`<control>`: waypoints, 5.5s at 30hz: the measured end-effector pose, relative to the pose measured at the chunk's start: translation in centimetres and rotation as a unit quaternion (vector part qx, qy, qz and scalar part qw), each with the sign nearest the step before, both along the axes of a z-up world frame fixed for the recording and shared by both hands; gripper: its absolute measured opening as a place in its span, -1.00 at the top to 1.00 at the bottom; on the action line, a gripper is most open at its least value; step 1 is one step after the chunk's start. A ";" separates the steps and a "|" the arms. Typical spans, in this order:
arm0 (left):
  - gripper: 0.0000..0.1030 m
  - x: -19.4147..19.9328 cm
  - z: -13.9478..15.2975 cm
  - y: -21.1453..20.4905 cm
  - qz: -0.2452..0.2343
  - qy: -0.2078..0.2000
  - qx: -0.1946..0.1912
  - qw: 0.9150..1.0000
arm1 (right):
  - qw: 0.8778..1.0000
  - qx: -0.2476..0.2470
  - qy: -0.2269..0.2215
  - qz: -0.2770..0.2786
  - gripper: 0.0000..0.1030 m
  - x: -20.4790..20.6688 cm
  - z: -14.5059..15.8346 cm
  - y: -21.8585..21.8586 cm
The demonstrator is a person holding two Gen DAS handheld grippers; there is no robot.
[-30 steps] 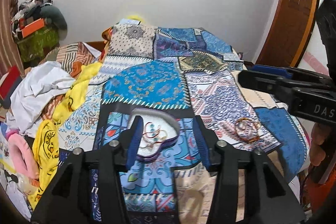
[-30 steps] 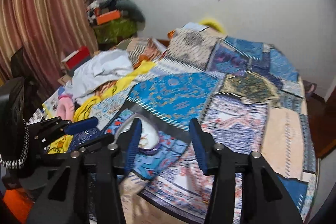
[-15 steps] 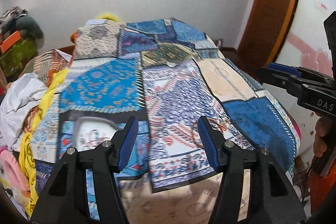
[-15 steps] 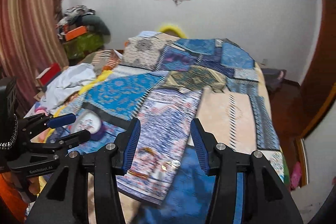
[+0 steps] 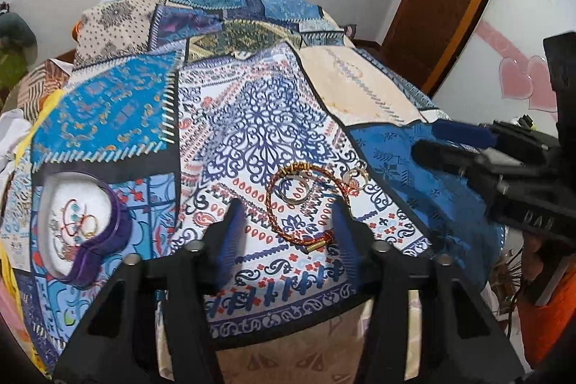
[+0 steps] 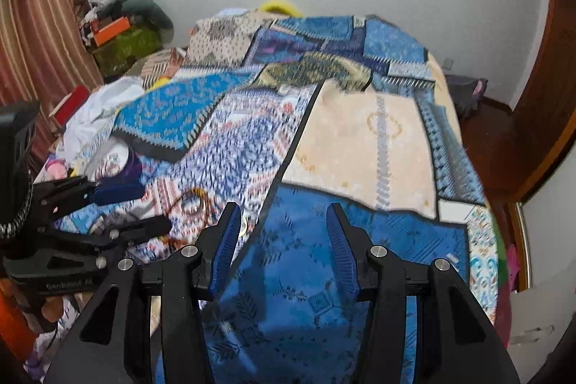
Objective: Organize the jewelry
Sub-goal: 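Move both tools to the red-and-gold beaded bracelet on the quilt, then grasp the gold ring beside the bracelet with the right tool, then drop the gold ring into the heart tin with the right tool, then move both tools back to the beaded bracelet on the quilt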
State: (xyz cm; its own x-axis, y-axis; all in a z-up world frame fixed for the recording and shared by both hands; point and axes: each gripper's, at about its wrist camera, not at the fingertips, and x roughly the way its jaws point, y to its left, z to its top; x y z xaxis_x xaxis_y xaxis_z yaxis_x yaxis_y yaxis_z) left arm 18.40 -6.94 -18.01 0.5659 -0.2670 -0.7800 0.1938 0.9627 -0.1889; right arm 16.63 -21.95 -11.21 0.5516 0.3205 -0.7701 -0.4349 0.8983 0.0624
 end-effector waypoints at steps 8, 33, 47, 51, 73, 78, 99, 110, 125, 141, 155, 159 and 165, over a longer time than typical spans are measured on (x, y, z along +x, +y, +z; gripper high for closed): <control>0.53 1.0 -1.1 -0.6 -0.015 0.007 -0.001 1.000 | 0.999 -0.017 0.026 0.041 0.12 0.1 -2.7 1.1; 0.53 1.8 -1.4 -1.5 -0.016 -0.001 0.033 0.999 | 0.995 0.002 0.042 0.089 0.57 0.1 -3.9 2.4; 0.62 2.3 -1.5 -0.8 -0.002 -0.011 0.025 1.000 | 0.996 -0.006 0.029 0.086 0.64 0.5 -4.4 3.3; 0.63 2.0 -1.2 -0.6 0.001 -0.020 0.022 1.000 | 0.996 -0.011 0.022 0.085 0.66 0.4 -4.5 3.5; 0.63 -2.3 5.1 3.1 0.037 -0.094 0.010 0.995 | 0.998 0.021 -0.031 0.059 0.67 -1.1 1.7 4.4; 0.63 -3.5 6.3 5.0 0.055 -0.109 0.009 0.993 | 0.996 0.031 -0.051 0.065 0.67 -1.7 3.3 5.8; 0.63 -8.2 6.3 16.7 0.160 -0.122 0.015 0.979 | 0.986 0.052 -0.067 0.142 0.67 -3.5 4.6 16.2; 0.63 -6.6 1.9 18.3 0.155 -0.073 0.003 0.985 | 0.986 0.028 -0.022 0.163 0.67 -1.6 1.0 20.4; 0.63 -3.9 -1.5 18.0 0.125 -0.043 -0.005 0.991 | 0.983 0.022 0.057 0.173 0.67 1.7 -2.8 23.0; 0.63 -3.9 -1.3 18.5 0.130 -0.039 -0.023 0.990 | 0.983 0.021 0.075 0.166 0.55 2.1 -3.2 23.4; 0.59 -5.8 4.2 17.0 0.138 -0.094 0.000 0.986 | 0.991 0.050 -0.006 0.126 0.49 0.4 2.9 18.9; 0.47 -6.6 5.8 15.8 0.134 -0.112 0.008 0.985 | 0.993 0.056 -0.036 0.102 0.17 -0.3 4.4 16.5; 0.45 -6.8 7.3 13.5 0.121 -0.128 0.017 0.984 | 0.994 0.047 -0.064 0.069 0.12 -0.9 5.6 12.9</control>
State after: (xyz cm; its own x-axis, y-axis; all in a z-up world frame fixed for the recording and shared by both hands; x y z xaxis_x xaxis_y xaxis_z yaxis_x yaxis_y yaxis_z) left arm 11.59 6.59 -10.69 0.7882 -0.0764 -0.6106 -0.0045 0.9915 -0.1299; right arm 15.72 -9.09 -5.57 0.5891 0.4677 -0.6590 -0.5640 0.8219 0.0792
